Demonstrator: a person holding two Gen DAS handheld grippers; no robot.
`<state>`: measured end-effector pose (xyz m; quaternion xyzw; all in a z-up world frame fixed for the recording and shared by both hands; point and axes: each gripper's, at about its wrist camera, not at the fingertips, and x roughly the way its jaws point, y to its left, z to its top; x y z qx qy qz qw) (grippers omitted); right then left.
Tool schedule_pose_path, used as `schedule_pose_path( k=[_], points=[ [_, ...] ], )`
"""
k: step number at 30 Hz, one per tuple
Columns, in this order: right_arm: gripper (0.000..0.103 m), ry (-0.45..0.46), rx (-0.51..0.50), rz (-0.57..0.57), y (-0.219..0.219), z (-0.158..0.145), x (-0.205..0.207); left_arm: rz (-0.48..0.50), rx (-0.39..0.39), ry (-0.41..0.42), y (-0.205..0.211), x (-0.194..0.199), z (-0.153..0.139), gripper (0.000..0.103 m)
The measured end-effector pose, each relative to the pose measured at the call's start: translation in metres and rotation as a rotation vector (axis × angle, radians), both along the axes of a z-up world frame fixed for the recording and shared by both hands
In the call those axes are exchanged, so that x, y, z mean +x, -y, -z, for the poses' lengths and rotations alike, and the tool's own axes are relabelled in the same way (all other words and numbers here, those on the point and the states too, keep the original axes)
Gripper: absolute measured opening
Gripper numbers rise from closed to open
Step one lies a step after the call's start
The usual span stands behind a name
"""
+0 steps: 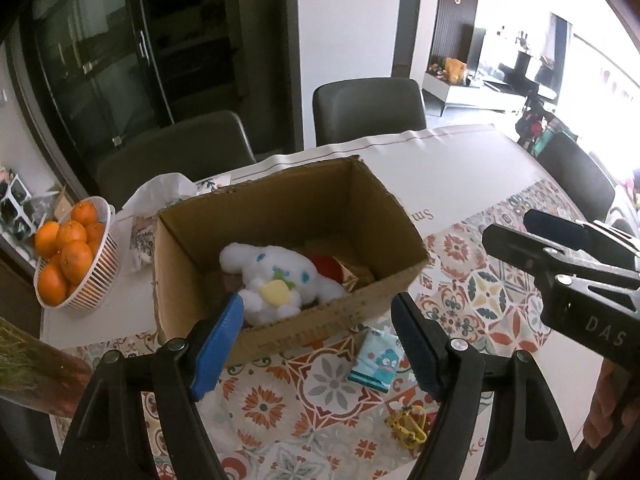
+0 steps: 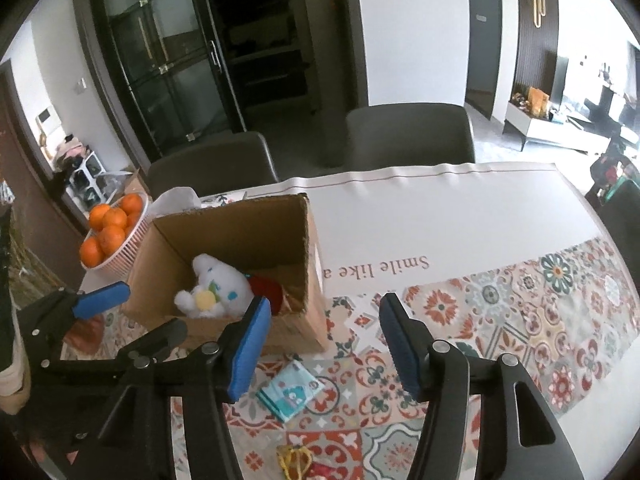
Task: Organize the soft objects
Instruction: 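Withdraw both tools toward the yellow minion keychain and red candy packet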
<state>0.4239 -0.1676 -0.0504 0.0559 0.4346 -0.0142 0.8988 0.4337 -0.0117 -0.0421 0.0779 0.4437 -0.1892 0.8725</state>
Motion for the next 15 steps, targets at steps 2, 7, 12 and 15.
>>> schedule_pose_path(
  k=[2, 7, 12, 15],
  points=[
    [0.061, 0.007, -0.001, 0.012, 0.002, 0.000, -0.008, 0.011, 0.002, 0.004, 0.001, -0.006, 0.001, 0.076],
    [0.064, 0.021, -0.017, 0.032, 0.005, 0.003, -0.028, 0.046, 0.001, 0.008, 0.005, -0.022, 0.008, 0.076],
    [0.064, 0.010, -0.013, 0.054, 0.009, 0.011, -0.043, 0.076, 0.001, 0.011, 0.010, -0.034, 0.015, 0.076],
    [0.064, 0.000, -0.007, 0.070, 0.013, 0.019, -0.050, 0.098, 0.002, 0.005, 0.013, -0.041, 0.021, 0.076]
  ],
)
